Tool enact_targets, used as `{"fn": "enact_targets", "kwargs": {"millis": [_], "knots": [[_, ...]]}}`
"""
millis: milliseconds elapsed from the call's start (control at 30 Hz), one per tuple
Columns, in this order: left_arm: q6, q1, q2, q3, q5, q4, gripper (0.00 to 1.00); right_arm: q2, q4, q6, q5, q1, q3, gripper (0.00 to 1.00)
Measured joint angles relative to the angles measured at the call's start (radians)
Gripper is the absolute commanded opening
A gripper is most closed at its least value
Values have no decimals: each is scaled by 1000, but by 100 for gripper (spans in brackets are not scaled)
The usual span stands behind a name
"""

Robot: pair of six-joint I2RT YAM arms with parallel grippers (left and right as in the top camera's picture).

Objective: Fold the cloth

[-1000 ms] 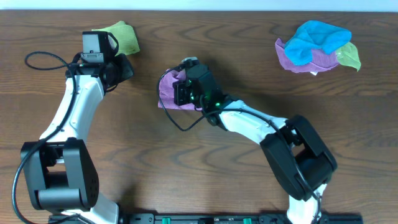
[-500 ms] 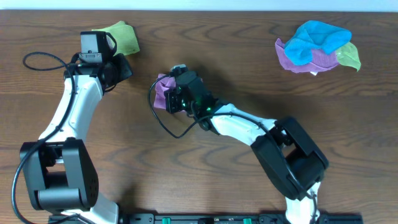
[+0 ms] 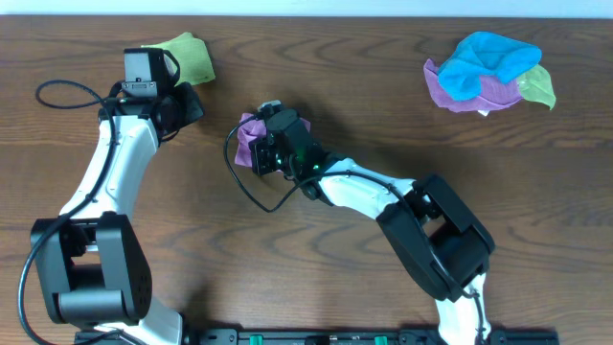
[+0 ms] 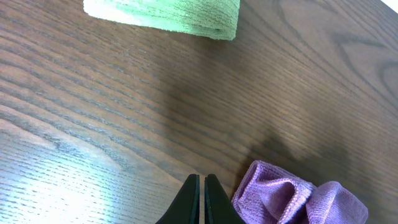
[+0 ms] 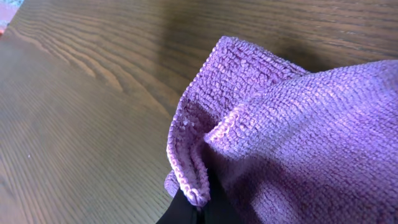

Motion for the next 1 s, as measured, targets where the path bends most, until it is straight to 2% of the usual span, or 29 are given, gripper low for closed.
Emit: {"fn": "enact_targets", "kwargs": {"millis": [267,400,433,467,667,867,933,1000], "knots": [[0,0,0,0,0,0,6,7,-11,-15,-9,26,0,1],[0,0,0,0,0,0,6,7,-14,-37,-23,44,0,9],[0,0,0,0,0,0,6,7,-15,-44,-27,49,0,14],[0,0,0,0,0,1,6,7,-16,-52,-31,53,0,24],[0,0,0,0,0,4,6,7,-22,-80,-47,58,0,49],[0,0,0,0,0,4,7,7,-23,-86,-50,58,1,64],[0,0,0,0,0,4,14,7,-23,-85,-53,58,4,70],[2,0,0,0,0,4,28,7,-33,-85,-58,58,14,76]]}}
